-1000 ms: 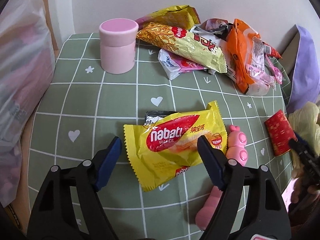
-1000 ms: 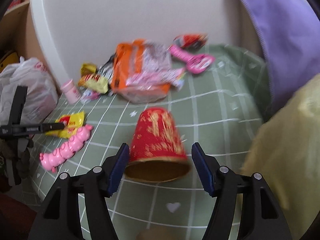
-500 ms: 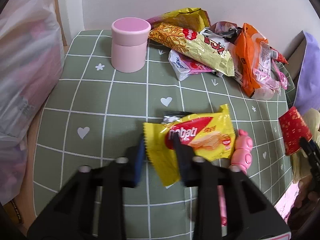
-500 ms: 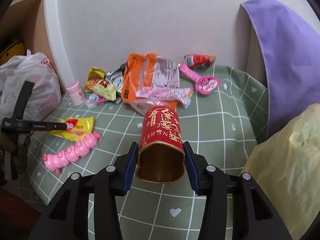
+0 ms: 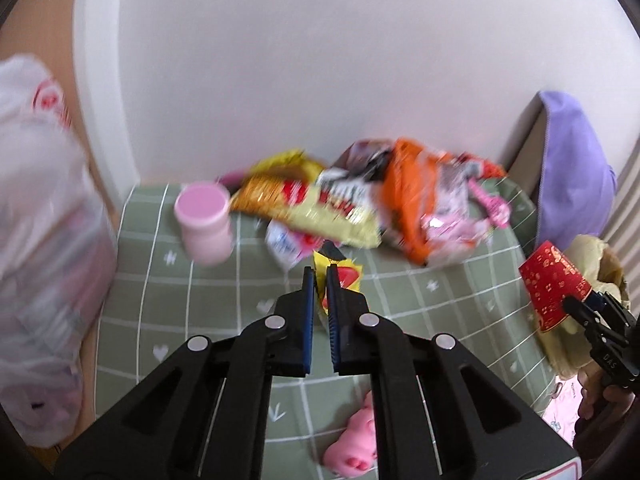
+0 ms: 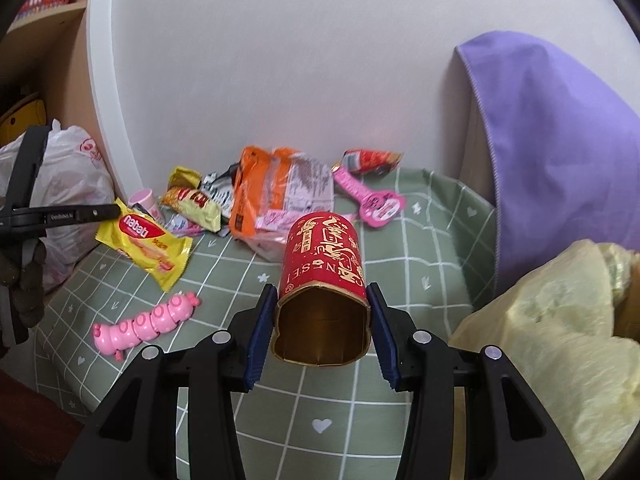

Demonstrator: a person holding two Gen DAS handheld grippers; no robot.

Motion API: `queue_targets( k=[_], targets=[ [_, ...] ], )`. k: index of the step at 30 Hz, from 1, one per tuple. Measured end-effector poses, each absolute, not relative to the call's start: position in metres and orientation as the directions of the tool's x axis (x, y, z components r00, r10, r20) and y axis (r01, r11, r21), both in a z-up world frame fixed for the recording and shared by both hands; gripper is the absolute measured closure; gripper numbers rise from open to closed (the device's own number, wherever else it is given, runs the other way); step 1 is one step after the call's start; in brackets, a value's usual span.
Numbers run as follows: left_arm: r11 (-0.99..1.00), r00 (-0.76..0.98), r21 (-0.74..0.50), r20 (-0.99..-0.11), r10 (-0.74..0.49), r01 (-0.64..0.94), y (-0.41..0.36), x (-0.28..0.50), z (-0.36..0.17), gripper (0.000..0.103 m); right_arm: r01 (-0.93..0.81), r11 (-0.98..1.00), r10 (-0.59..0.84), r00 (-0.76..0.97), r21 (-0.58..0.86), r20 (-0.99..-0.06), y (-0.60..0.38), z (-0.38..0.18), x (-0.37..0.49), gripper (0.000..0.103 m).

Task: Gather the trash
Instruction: 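Carry the red cup and Nabati pack into the yellow trash bag and release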

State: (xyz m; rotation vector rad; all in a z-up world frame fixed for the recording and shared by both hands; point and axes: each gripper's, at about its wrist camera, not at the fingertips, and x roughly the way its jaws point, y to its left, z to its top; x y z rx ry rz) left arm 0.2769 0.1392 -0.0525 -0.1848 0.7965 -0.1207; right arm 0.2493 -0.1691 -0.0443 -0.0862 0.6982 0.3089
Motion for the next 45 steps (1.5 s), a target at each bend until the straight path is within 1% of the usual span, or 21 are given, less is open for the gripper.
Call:
queue_targets(
  k=[5, 8, 11, 14, 16, 18, 20, 22, 25, 26, 27, 28, 30, 32, 34, 36, 41, 45],
  targets=[
    [0.962, 0.724, -0.256, -0.647, -0.241, 0.092, 0.125, 0.284, -0.027, 0.097, -0.27, 0.963, 0.213, 0.753, 0.004, -0.622, -0.182, -0.028, 0.244, 0.06],
    [0.95, 0.738, -0.271, -0.607, -0.295, 0.157, 0.107, 0.294, -0.004, 0.097, -0.233, 0.972, 0.182, 0.771, -0.004, -0.61, -0.195, -0.016, 0.242, 0.06],
    [0.922, 0.744, -0.285, -0.548, -0.381, 0.263, 0.076, 0.307, 0.027, 0.097, -0.172, 0.985, 0.132, 0.808, -0.015, -0.575, -0.213, 0.004, 0.236, 0.06],
    [0.864, 0.721, -0.318, -0.477, -0.502, 0.391, 0.035, 0.318, 0.057, 0.097, -0.083, 0.996, 0.057, 0.852, -0.027, -0.521, -0.241, 0.033, 0.222, 0.06],
    [0.802, 0.668, -0.349, -0.445, -0.597, 0.484, 0.0, 0.327, 0.072, 0.097, -0.016, 0.999, -0.009, 0.872, -0.047, -0.49, -0.26, 0.048, 0.209, 0.06],
    [0.732, 0.592, -0.381, -0.43, -0.681, 0.564, -0.037, 0.332, 0.079, 0.097, 0.063, 0.996, -0.089, 0.882, -0.07, -0.463, -0.282, 0.063, 0.196, 0.06],
    [0.667, 0.517, -0.396, -0.427, -0.742, 0.631, -0.073, 0.333, 0.082, 0.097, 0.152, 0.983, -0.181, 0.879, -0.1, -0.441, -0.305, 0.074, 0.18, 0.06],
    [0.598, 0.439, -0.382, -0.428, -0.79, 0.705, -0.116, 0.328, 0.082, 0.097, 0.23, 0.964, -0.265, 0.864, -0.132, -0.428, -0.323, 0.08, 0.166, 0.06],
    [0.495, 0.313, -0.367, -0.454, -0.834, 0.788, -0.18, 0.318, 0.076, 0.097, 0.321, 0.937, -0.347, 0.839, -0.135, -0.419, -0.351, 0.086, 0.145, 0.06],
    [0.468, 0.272, -0.366, -0.475, -0.837, 0.804, -0.2, 0.317, 0.072, 0.097, 0.343, 0.931, -0.364, 0.832, -0.127, -0.419, -0.357, 0.087, 0.14, 0.06],
    [0.441, 0.219, -0.361, -0.514, -0.829, 0.821, -0.225, 0.316, 0.062, 0.097, 0.366, 0.923, -0.38, 0.824, -0.116, -0.421, -0.364, 0.087, 0.133, 0.06],
    [0.43, 0.186, -0.35, -0.553, -0.812, 0.832, -0.245, 0.315, 0.052, 0.097, 0.379, 0.919, -0.387, 0.819, -0.107, -0.423, -0.368, 0.086, 0.13, 0.06],
    [0.437, 0.167, -0.278, -0.65, -0.741, 0.855, -0.279, 0.311, 0.026, 0.097, 0.387, 0.917, -0.389, 0.814, -0.096, -0.43, -0.374, 0.083, 0.126, 0.06],
    [0.454, 0.185, -0.212, -0.706, -0.683, 0.865, -0.288, 0.308, 0.01, 0.098, 0.377, 0.921, -0.38, 0.814, -0.099, -0.438, -0.371, 0.078, 0.128, 0.06],
    [0.459, 0.187, -0.178, -0.743, -0.642, 0.87, -0.281, 0.31, -0.005, 0.098, 0.347, 0.934, -0.347, 0.82, -0.087, -0.455, -0.368, 0.068, 0.132, 0.06],
    [0.48, 0.201, -0.158, -0.764, -0.613, 0.863, -0.264, 0.309, -0.01, 0.098, 0.315, 0.946, -0.311, 0.818, -0.074, -0.483, -0.364, 0.054, 0.138, 0.06],
    [0.525, 0.193, -0.215, -0.765, -0.615, 0.823, -0.23, 0.323, -0.014, 0.098, 0.235, 0.972, -0.178, 0.786, 0.02, -0.592, -0.352, 0.007, 0.174, 0.06],
    [0.506, 0.161, -0.247, -0.757, -0.633, 0.826, -0.227, 0.323, -0.018, 0.098, 0.231, 0.973, -0.187, 0.71, -0.027, -0.679, -0.34, -0.026, 0.198, 0.06]
  ],
)
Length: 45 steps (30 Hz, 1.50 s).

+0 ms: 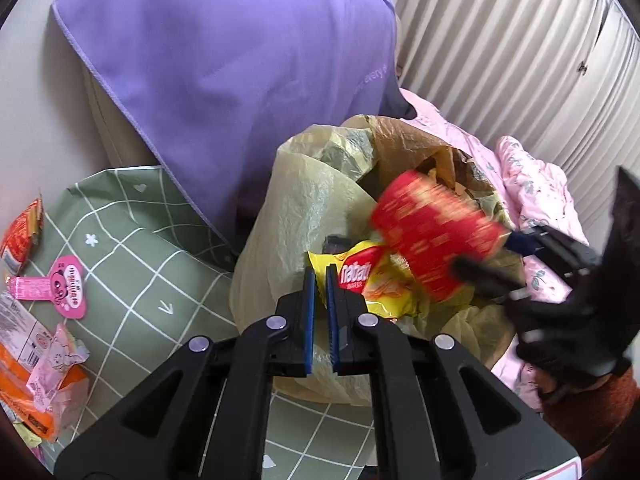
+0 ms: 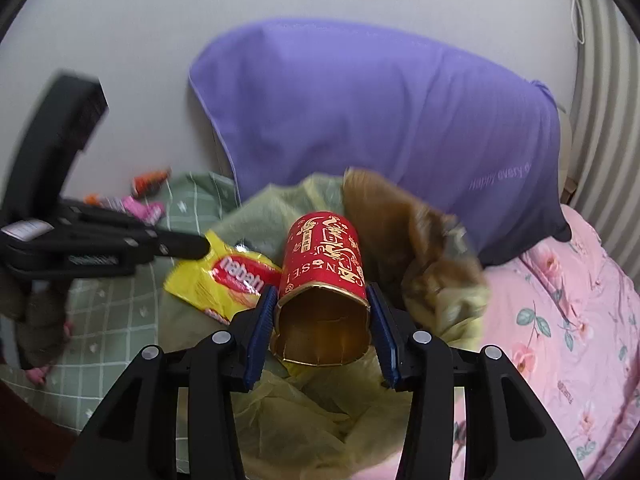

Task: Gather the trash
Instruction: 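Carry the red cup and Nabati pack into the yellow trash bag and release, then grasp the pink candy wrapper with the right tool while the left tool grasps the orange bag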

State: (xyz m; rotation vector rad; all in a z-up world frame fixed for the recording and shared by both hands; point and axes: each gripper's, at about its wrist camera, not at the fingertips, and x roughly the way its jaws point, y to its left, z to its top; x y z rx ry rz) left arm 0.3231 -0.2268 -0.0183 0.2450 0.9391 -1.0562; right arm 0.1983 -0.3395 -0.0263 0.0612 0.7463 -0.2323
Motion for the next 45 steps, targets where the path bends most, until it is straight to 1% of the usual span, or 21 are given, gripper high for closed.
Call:
queue_targets(
  k=[4, 7, 9, 12, 13, 14, 15, 16, 20, 21, 22, 26, 30, 34, 37, 41, 45],
  targets=[
    [0.468, 0.141, -0.243, -0.751, -0.645, 0.85, -0.235, 0.323, -0.019, 0.098, 0.291, 0.955, -0.243, 0.651, -0.059, -0.719, -0.34, -0.043, 0.207, 0.06],
    [0.447, 0.139, -0.229, -0.746, -0.651, 0.865, -0.247, 0.323, -0.018, 0.098, 0.35, 0.936, -0.264, 0.649, -0.029, -0.713, -0.346, -0.044, 0.202, 0.058],
    [0.446, 0.141, -0.23, -0.741, -0.656, 0.865, -0.253, 0.326, -0.02, 0.098, 0.375, 0.927, -0.273, 0.656, -0.01, -0.703, -0.35, -0.04, 0.196, 0.055],
    [0.467, 0.138, -0.269, -0.73, -0.669, 0.842, -0.251, 0.337, -0.021, 0.098, 0.394, 0.919, -0.288, 0.655, -0.01, -0.698, -0.353, -0.037, 0.193, 0.052],
    [0.478, 0.135, -0.293, -0.723, -0.678, 0.828, -0.249, 0.341, -0.021, 0.096, 0.394, 0.919, -0.286, 0.656, -0.005, -0.698, -0.353, -0.037, 0.193, 0.05],
    [0.484, 0.125, -0.328, -0.711, -0.692, 0.811, -0.243, 0.347, -0.019, 0.093, 0.39, 0.921, -0.277, 0.66, 0.004, -0.699, -0.353, -0.037, 0.193, 0.049],
    [0.482, 0.117, -0.347, -0.703, -0.701, 0.804, -0.24, 0.349, -0.018, 0.082, 0.384, 0.923, -0.264, 0.665, 0.017, -0.699, -0.354, -0.036, 0.193, 0.045],
    [0.482, 0.117, -0.362, -0.691, -0.713, 0.798, -0.234, 0.351, -0.015, 0.071, 0.379, 0.925, -0.256, 0.671, 0.024, -0.696, -0.353, -0.035, 0.192, 0.044],
    [0.52, 0.193, -0.375, -0.639, -0.745, 0.768, -0.197, 0.359, 0.002, 0.056, 0.368, 0.93, -0.28, 0.673, -0.018, -0.684, -0.345, -0.028, 0.191, 0.043],
    [0.532, 0.214, -0.374, -0.63, -0.747, 0.76, -0.19, 0.361, 0.004, 0.049, 0.362, 0.932, -0.282, 0.68, -0.024, -0.677, -0.343, -0.024, 0.19, 0.043],
    [0.553, 0.248, -0.364, -0.62, -0.744, 0.75, -0.18, 0.363, 0.006, 0.047, 0.355, 0.935, -0.28, 0.688, -0.027, -0.669, -0.341, -0.02, 0.19, 0.043],
    [0.652, 0.387, -0.302, -0.607, -0.694, 0.695, -0.127, 0.366, 0.008, 0.046, 0.318, 0.948, -0.261, 0.723, -0.027, -0.639, -0.334, -0.003, 0.192, 0.043],
    [0.745, 0.485, -0.317, -0.599, -0.637, 0.587, -0.075, 0.37, 0.001, 0.046, 0.261, 0.965, -0.227, 0.75, -0.038, -0.621, -0.321, 0.013, 0.2, 0.043],
    [0.808, 0.553, -0.357, -0.594, -0.584, 0.469, -0.024, 0.373, -0.009, 0.045, 0.203, 0.977, -0.203, 0.778, -0.067, -0.594, -0.302, 0.022, 0.214, 0.043],
    [0.849, 0.607, -0.335, -0.596, -0.526, 0.408, 0.006, 0.369, -0.012, 0.045, 0.152, 0.986, -0.165, 0.796, -0.071, -0.583, -0.287, 0.023, 0.227, 0.042],
    [0.883, 0.647, -0.289, -0.601, -0.468, 0.37, 0.037, 0.361, -0.012, 0.045, 0.067, 0.996, -0.089, 0.801, -0.06, -0.592, -0.264, 0.015, 0.25, 0.043],
    [0.912, 0.685, -0.243, -0.602, -0.409, 0.332, 0.069, 0.362, -0.012, 0.04, -0.019, 0.999, -0.005, 0.806, -0.035, -0.592, -0.237, 0.004, 0.274, 0.043]
  ],
)
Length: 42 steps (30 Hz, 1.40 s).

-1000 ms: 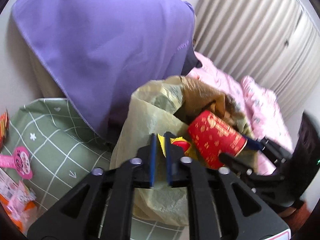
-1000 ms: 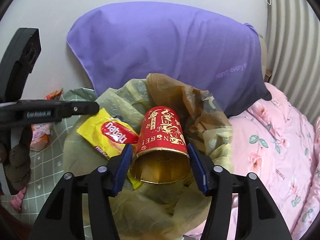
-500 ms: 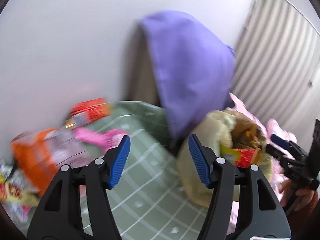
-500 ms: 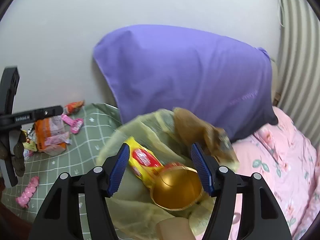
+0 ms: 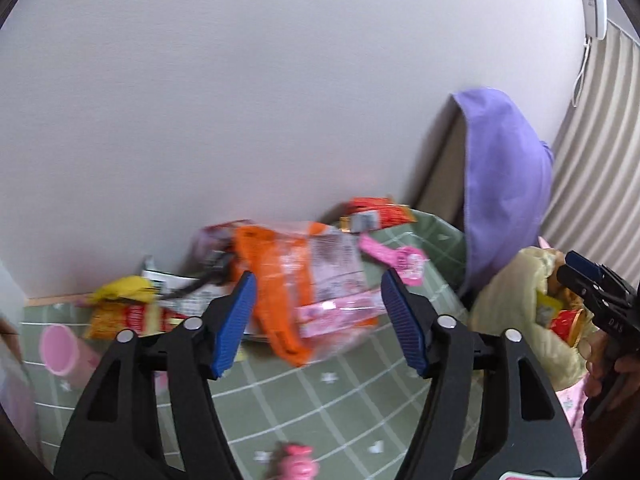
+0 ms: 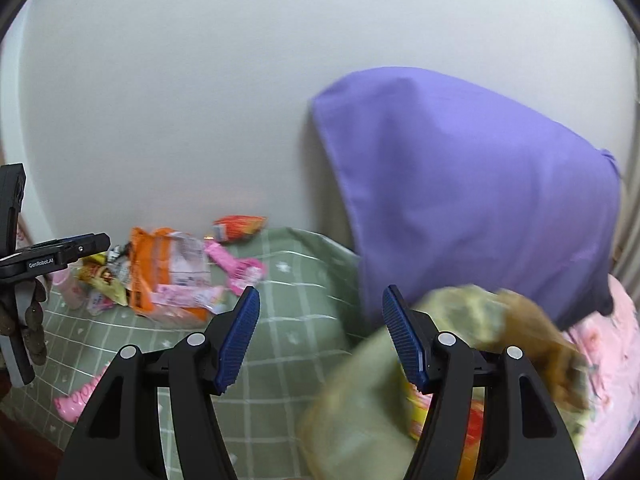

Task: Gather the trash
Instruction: 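Grasp the pink candy wrapper with the right tool while the left tool grasps the orange bag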

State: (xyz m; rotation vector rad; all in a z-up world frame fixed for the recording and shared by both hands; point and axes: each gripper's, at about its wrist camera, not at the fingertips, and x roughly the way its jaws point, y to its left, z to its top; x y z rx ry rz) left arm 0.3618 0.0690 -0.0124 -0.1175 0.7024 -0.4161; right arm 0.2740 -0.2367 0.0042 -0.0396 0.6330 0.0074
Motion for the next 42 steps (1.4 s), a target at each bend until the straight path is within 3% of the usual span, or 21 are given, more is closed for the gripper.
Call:
queue_targets(
  k=[10, 18, 23, 30, 34, 35, 39, 42],
  targets=[
    [0.941, 0.699, -0.243, -0.63, -0.339, 0.237, 0.115, 0.379, -0.028, 0.04, -0.167, 0.986, 0.128, 0.778, -0.006, -0.614, -0.184, -0.028, 0.331, 0.043],
    [0.923, 0.641, -0.238, -0.666, -0.383, 0.304, 0.114, 0.388, -0.044, 0.04, -0.238, 0.971, 0.16, 0.736, -0.03, -0.658, -0.165, -0.057, 0.356, 0.043],
    [0.901, 0.583, -0.259, -0.694, -0.424, 0.347, 0.117, 0.382, -0.054, 0.04, -0.342, 0.94, 0.26, 0.676, 0.019, -0.689, -0.152, -0.078, 0.366, 0.043],
    [0.918, 0.565, -0.273, -0.725, -0.394, 0.289, 0.135, 0.37, -0.07, 0.04, -0.448, 0.894, 0.295, 0.616, -0.017, -0.731, -0.111, -0.107, 0.394, 0.043],
    [0.924, 0.584, -0.282, -0.717, -0.381, 0.256, 0.147, 0.365, -0.071, 0.04, -0.504, 0.863, 0.325, 0.508, 0.03, -0.798, -0.099, -0.126, 0.398, 0.056],
    [0.926, 0.586, -0.284, -0.717, -0.377, 0.248, 0.148, 0.366, -0.071, 0.04, -0.523, 0.85, 0.346, 0.47, 0.06, -0.812, -0.098, -0.129, 0.397, 0.066],
    [0.916, 0.553, -0.338, -0.73, -0.401, 0.217, 0.153, 0.369, -0.08, 0.04, -0.522, 0.849, 0.359, 0.443, 0.09, -0.822, -0.105, -0.129, 0.379, 0.091],
    [0.912, 0.541, -0.364, -0.736, -0.407, 0.191, 0.153, 0.375, -0.086, 0.04, -0.488, 0.866, 0.362, 0.458, 0.111, -0.812, -0.12, -0.122, 0.369, 0.092]
  ],
)
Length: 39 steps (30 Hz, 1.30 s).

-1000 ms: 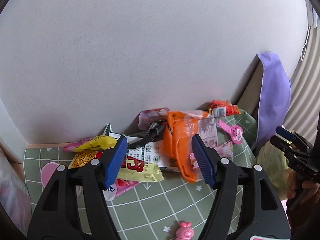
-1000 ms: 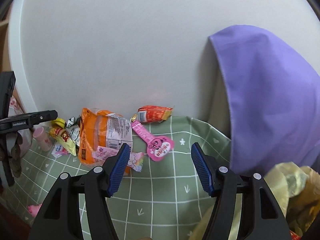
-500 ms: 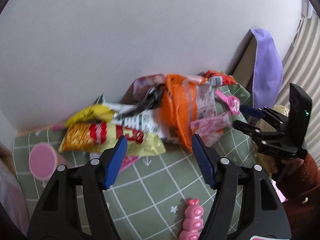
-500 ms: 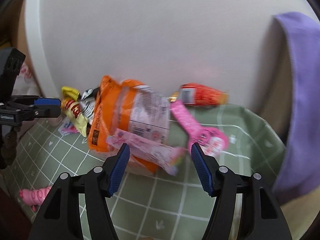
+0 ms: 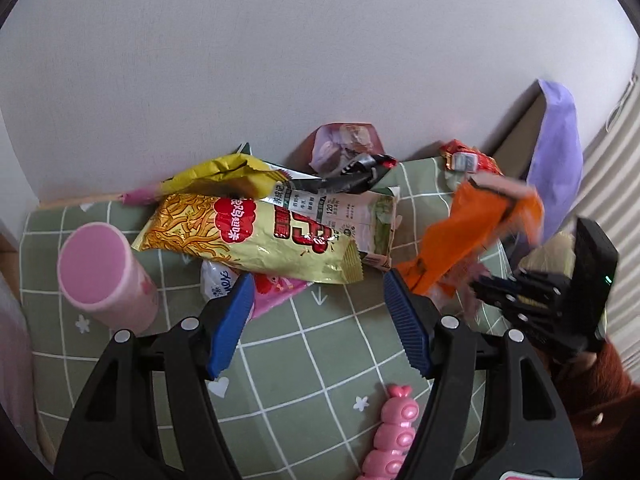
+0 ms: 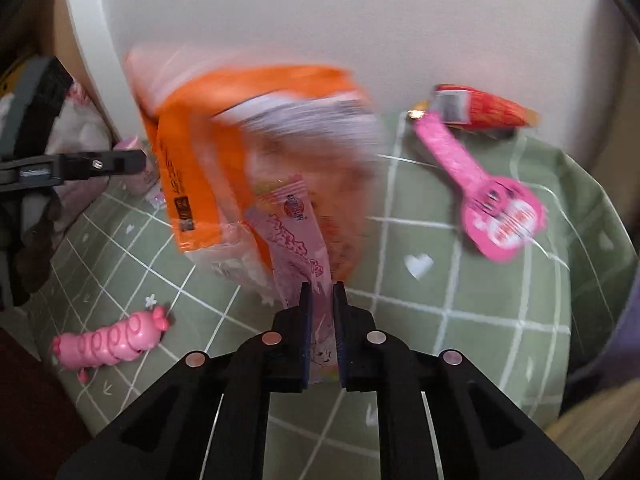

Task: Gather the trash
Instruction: 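Grasp the pink candy wrapper with the right tool while the left tool grasps the orange bag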

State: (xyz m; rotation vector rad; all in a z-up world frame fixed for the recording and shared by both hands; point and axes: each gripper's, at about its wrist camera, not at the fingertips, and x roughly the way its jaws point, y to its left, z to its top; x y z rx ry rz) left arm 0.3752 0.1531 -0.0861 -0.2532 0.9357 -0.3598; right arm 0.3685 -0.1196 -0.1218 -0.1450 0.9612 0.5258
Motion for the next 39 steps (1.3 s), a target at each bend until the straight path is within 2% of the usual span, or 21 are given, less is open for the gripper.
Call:
queue_targets(
  k=[3, 7, 9, 15, 24, 25, 26, 27, 28, 29, 34, 39],
  targets=[
    [0.933, 0.56, -0.315, -0.748, -0.357, 0.173, 0.148, 0.383, -0.084, 0.04, -0.45, 0.885, 0.356, 0.489, 0.12, -0.796, -0.135, -0.112, 0.358, 0.092],
    [0.897, 0.57, -0.318, -0.694, -0.44, 0.306, 0.125, 0.382, -0.065, 0.039, -0.419, 0.901, 0.345, 0.528, 0.115, -0.776, -0.148, -0.097, 0.344, 0.092],
    [0.886, 0.585, -0.273, -0.672, -0.454, 0.374, 0.111, 0.378, -0.056, 0.039, -0.401, 0.909, 0.335, 0.543, 0.112, -0.77, -0.15, -0.092, 0.338, 0.092],
    [0.846, 0.573, -0.261, -0.64, -0.512, 0.464, 0.095, 0.373, -0.045, 0.039, -0.315, 0.942, 0.282, 0.558, 0.115, -0.78, -0.166, -0.094, 0.326, 0.092],
    [0.857, 0.583, -0.132, -0.681, -0.443, 0.497, 0.052, 0.412, -0.044, 0.039, -0.254, 0.955, 0.272, 0.552, 0.152, -0.789, -0.164, -0.105, 0.311, 0.091],
    [0.859, 0.577, -0.132, -0.689, -0.438, 0.495, 0.048, 0.417, -0.049, 0.039, -0.241, 0.958, 0.269, 0.562, 0.156, -0.782, -0.166, -0.104, 0.309, 0.089],
    [0.863, 0.572, -0.136, -0.697, -0.432, 0.486, 0.046, 0.423, -0.052, 0.039, -0.233, 0.959, 0.27, 0.57, 0.163, -0.776, -0.168, -0.102, 0.308, 0.079],
    [0.872, 0.571, -0.149, -0.703, -0.425, 0.466, 0.044, 0.428, -0.056, 0.039, -0.226, 0.958, 0.28, 0.575, 0.179, -0.769, -0.172, -0.1, 0.306, 0.057],
    [0.876, 0.567, -0.18, -0.701, -0.433, 0.447, 0.044, 0.431, -0.058, 0.039, -0.224, 0.956, 0.287, 0.577, 0.19, -0.765, -0.174, -0.1, 0.303, 0.045],
    [0.875, 0.563, -0.198, -0.698, -0.443, 0.443, 0.044, 0.432, -0.058, 0.039, -0.229, 0.952, 0.301, 0.578, 0.204, -0.758, -0.176, -0.099, 0.301, 0.039],
    [0.855, 0.556, -0.223, -0.678, -0.481, 0.468, 0.047, 0.417, -0.05, 0.039, -0.232, 0.958, 0.272, 0.564, 0.167, -0.78, -0.179, -0.102, 0.279, 0.039],
    [0.842, 0.534, -0.249, -0.678, -0.504, 0.478, 0.064, 0.4, -0.041, 0.039, -0.249, 0.947, 0.312, 0.542, 0.205, -0.78, -0.174, -0.111, 0.256, 0.046]
  ],
)
